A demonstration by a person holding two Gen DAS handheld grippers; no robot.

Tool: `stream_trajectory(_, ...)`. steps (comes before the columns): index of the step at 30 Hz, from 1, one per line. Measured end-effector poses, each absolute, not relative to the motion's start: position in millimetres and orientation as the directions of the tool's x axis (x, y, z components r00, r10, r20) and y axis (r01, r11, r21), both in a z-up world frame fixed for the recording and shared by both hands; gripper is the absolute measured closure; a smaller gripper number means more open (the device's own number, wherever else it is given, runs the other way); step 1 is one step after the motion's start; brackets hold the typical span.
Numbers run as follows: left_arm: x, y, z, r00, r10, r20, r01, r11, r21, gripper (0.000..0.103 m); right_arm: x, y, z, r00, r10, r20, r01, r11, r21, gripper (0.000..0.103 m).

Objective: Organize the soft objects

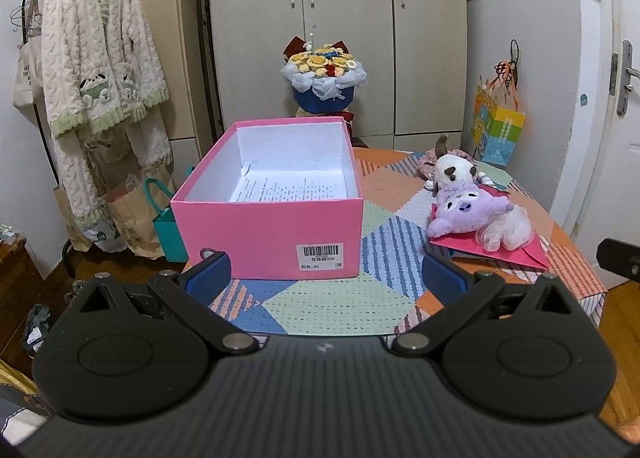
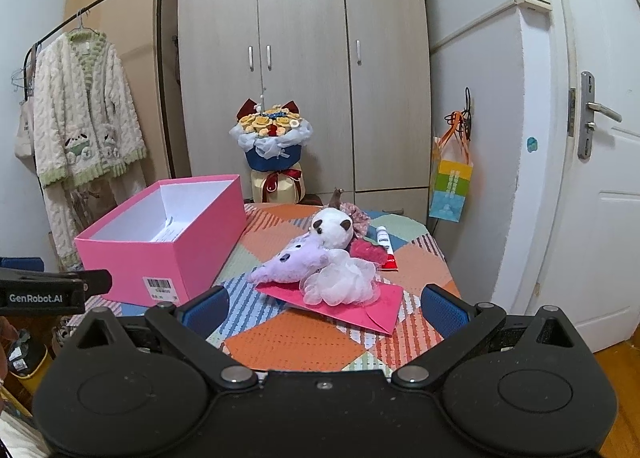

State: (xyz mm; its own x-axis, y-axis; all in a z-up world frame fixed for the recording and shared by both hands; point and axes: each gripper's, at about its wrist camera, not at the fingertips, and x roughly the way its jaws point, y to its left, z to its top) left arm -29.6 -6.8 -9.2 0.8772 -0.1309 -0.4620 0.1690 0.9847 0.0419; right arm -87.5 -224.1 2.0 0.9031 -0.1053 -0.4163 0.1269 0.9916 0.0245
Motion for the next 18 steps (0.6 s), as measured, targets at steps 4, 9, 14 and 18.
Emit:
stream_trajectory(4,-29,-9,-9,0.877,-0.127,-0.464,0.17,0.984,0.052,0.0,-85,-221,0,0.899,-0.12,-0.422,0.124,0.992,-0.017,0.0)
stream_trajectory(9,-25,-10,-7,0.876,-0.122,-0.467,0.171,0.983,0.063,0.0,-81,-221,0,0.895,-0.12,-0.43,0.112,0.993,-0.042,0.0)
stream_trajectory(14,-18,-15,6,0.873,-0.148,-0.466,0.199,0.978,0.062,0.0,-72,-223,3,0.894,-0.102,-0.437,0.087,0.995,-0.055,0.0)
stream_trajectory(18,-9,-22,18,0.879,-0.18,-0.442,0.225,0.973,0.052,0.0,-61,-225,8,0.9,-0.082,-0.429,0.062,0.996,-0.06,0.0)
